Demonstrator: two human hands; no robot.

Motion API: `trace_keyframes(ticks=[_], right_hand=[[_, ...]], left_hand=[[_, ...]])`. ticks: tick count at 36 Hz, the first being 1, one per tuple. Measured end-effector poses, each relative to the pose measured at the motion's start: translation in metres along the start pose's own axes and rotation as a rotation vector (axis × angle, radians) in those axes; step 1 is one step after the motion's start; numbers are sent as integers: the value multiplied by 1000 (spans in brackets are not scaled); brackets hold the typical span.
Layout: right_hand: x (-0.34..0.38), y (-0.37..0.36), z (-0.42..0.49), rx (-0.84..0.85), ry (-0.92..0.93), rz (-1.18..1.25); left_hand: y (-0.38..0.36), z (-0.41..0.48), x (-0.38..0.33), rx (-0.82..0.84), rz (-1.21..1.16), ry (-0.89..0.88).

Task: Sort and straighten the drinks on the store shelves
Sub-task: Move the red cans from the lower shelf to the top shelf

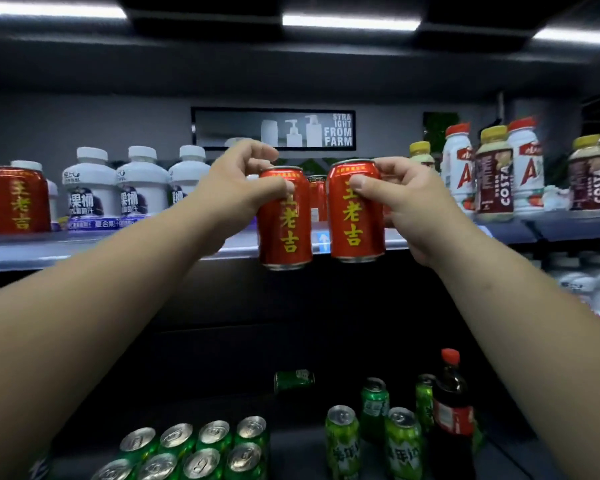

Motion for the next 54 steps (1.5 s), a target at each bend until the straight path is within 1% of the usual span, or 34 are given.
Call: trace_keyframes(ticks=[5,8,13,19,23,26,29,31,37,40,43,46,48,51,52,54], right_hand=[[5,-10,50,-27,48,-115],[1,-20,72,-12,68,-187],[-17,-35,96,-26,95,-297],[-54,-41,106,-27,65,-413],[-63,-39,108,-31,51,-438],[-66,-41,106,12,71,-477],[-72,-46,103,67,127,-636],[-75,-47,104,58,154,-707],[-78,-47,105,39,160,-657],[-70,-46,99,12,235,-657],[-62,-37,85,0,284,-537],[-66,-22,53,21,284,-390],[-73,-12,21,7,357,-335],[-92,-4,-33,3,467,-308],[-103,-5,-49,27,465,-309],[-132,-9,-72,117,372,-327]], left_hand=[[8,35,-9,-144,47,-42],[13,56,-5,-218,92,-61],[12,81,13,-281,159,-51],[-6,92,47,-267,154,41],[-16,95,58,-255,171,36],[-19,95,65,-256,162,53],[-26,94,73,-208,269,22],[-33,90,78,-168,381,-25],[-33,81,82,-168,504,-80],[-37,71,74,-151,628,-126],[-39,51,72,-102,683,-117],[-36,10,69,-99,684,-174],[-37,-23,69,-94,668,-244],[-49,-66,82,-31,654,-276],[-55,-79,87,-6,645,-274],[-65,-100,100,26,625,-248]])
Point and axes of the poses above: each hand's wrist, its own z-axis towards the middle knuckle, its own y-axis out of the back of the hand, x = y × z, the point moved 7 cm from there along z, towards the middle knuckle, and after that the axes turned 3 degrees about -x, right-handed, at the moved point
